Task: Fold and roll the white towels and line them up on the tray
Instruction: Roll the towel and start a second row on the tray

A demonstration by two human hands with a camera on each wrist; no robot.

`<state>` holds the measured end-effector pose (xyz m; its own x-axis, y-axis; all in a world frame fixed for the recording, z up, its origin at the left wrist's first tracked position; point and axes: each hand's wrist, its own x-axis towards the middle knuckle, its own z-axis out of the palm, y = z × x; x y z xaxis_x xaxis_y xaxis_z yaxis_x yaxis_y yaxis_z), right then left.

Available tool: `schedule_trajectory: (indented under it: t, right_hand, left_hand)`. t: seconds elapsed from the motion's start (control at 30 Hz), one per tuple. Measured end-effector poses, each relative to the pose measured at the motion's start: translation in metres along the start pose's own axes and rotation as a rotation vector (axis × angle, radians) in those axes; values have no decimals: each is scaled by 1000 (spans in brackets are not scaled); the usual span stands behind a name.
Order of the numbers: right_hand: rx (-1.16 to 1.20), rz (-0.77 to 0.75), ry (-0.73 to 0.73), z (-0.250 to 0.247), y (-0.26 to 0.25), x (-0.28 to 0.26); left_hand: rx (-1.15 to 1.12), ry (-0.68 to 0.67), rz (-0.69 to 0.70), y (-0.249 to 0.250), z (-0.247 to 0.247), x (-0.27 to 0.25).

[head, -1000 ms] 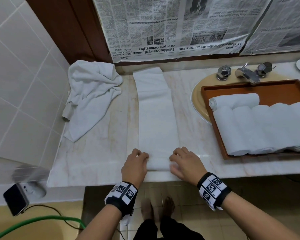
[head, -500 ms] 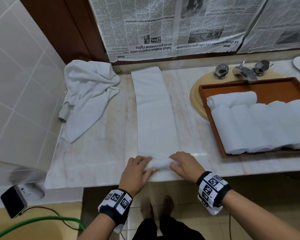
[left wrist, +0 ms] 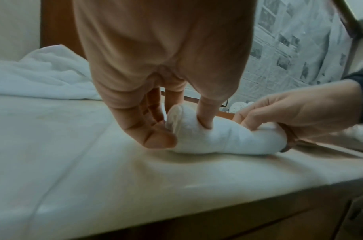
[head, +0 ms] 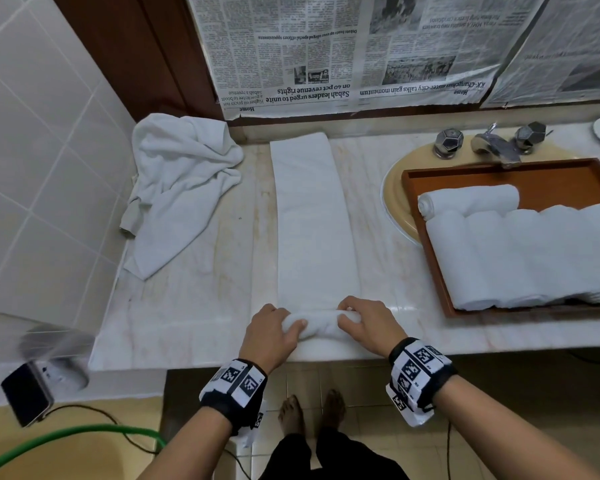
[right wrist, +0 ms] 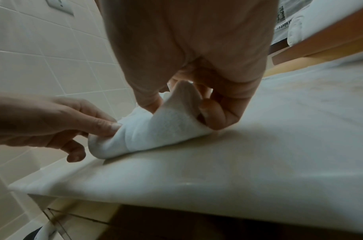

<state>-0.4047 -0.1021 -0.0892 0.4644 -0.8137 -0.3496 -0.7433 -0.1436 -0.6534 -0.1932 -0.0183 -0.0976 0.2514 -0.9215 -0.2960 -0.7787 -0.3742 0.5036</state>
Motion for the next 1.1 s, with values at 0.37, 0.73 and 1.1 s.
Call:
schedule_trajectory:
  t: [0.37,0.73,1.1]
  right_hand:
    - [-279,-1,122,7,-6,1]
    - [-361,-125,252,10,1,15]
    - [-257,-363,26,1,18,16]
  left_hand:
    - [-85,76,-36,-1,1,3]
    - [136,259,387,-21,26,-7]
    - [31,50,170,-6,9,14]
